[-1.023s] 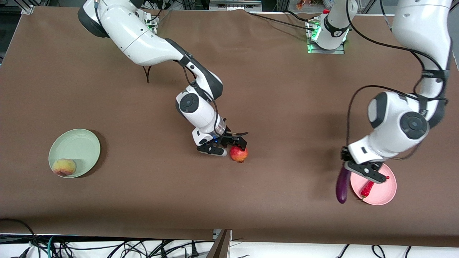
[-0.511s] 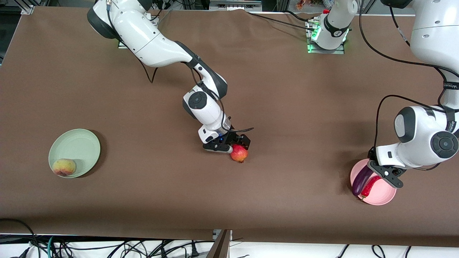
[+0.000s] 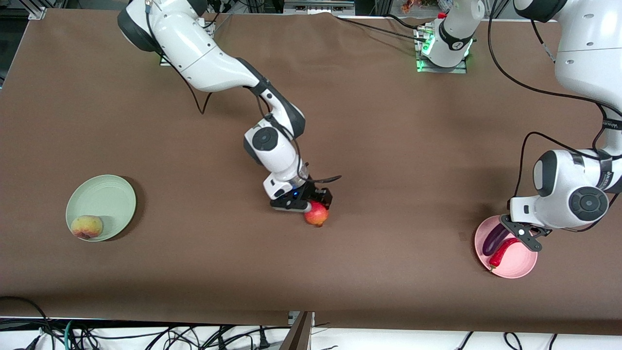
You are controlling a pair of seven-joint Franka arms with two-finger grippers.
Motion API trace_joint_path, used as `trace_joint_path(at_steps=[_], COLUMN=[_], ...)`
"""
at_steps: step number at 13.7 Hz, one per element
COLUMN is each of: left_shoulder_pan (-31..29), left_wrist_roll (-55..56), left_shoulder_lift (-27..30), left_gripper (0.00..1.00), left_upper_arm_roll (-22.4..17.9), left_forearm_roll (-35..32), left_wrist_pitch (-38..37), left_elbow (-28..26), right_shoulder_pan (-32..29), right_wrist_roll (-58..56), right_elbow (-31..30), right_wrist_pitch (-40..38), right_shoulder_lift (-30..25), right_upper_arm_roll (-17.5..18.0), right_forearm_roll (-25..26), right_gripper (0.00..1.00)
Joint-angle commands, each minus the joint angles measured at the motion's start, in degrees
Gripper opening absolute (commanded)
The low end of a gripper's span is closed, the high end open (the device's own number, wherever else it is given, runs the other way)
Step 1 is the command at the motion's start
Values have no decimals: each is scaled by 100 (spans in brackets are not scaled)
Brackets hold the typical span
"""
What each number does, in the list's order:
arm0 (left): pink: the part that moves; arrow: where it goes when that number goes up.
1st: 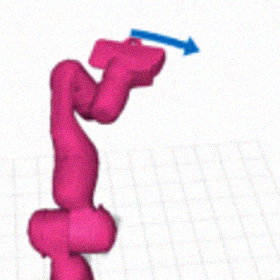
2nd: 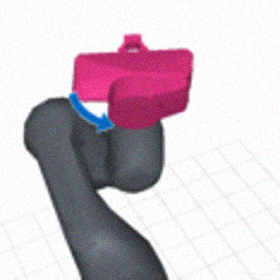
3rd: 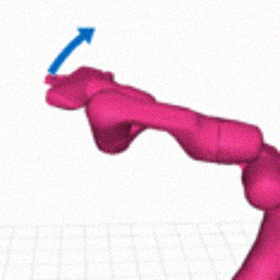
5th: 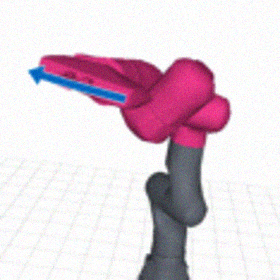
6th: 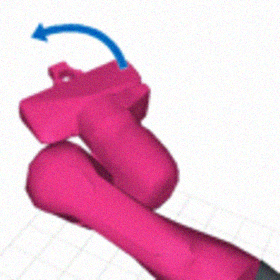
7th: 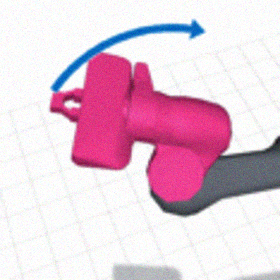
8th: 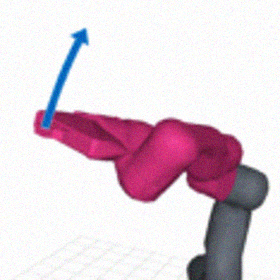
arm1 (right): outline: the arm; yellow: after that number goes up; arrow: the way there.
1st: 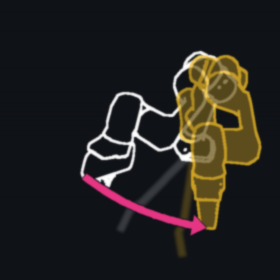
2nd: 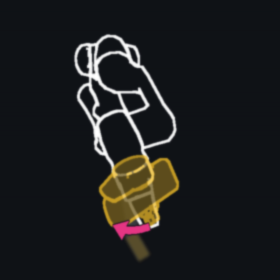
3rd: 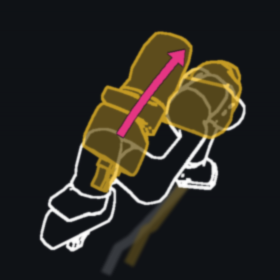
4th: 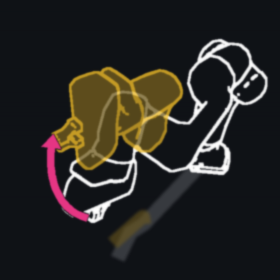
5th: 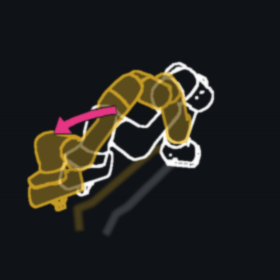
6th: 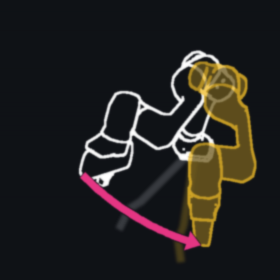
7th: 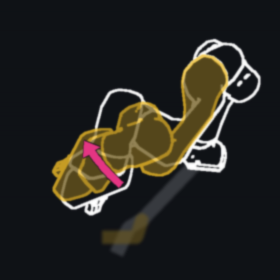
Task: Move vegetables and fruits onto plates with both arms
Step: 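Release the eggplant on the pink plate while the right gripper carries the pomegranate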
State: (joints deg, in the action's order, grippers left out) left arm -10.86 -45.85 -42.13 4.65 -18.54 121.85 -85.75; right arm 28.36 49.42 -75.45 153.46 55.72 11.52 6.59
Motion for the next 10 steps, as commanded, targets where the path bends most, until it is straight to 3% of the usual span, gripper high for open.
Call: trace_joint_path(at_steps=[1, 3, 5, 8, 10], left_shoulder_pan=[-4, -4, 14, 40, 49], left_wrist_roll=[-126, -135, -118, -39, 189], left_shoulder_lift=[-76, -50, 3, 511, 819], left_gripper=[100, 100, 100, 100, 100], left_upper_arm_roll=[10, 18, 53, 237, 413], left_forearm_roll=[-98, -150, -98, -27, 244], left_wrist_pitch=[-74, -83, -100, -301, -897], left_elbow=[199, 208, 234, 199, 260], right_shoulder_pan=[-750, -1400, -2120, -3210, -3948], right_wrist_roll=[-1332, -2869, -4416, -6404, -7346], right_elbow=[-137, -146, -189, -198, -364], right_wrist_pitch=[-1663, -3008, -3802, -4656, -4772], right_shoulder_lift=[-815, -1220, -1510, -1591, -1539], right_upper_arm_roll=[70, 70, 53, 26, 17], right_forearm_roll=[-26, -87, -140, -140, -131], right_gripper=[9, 8, 8, 9, 8])
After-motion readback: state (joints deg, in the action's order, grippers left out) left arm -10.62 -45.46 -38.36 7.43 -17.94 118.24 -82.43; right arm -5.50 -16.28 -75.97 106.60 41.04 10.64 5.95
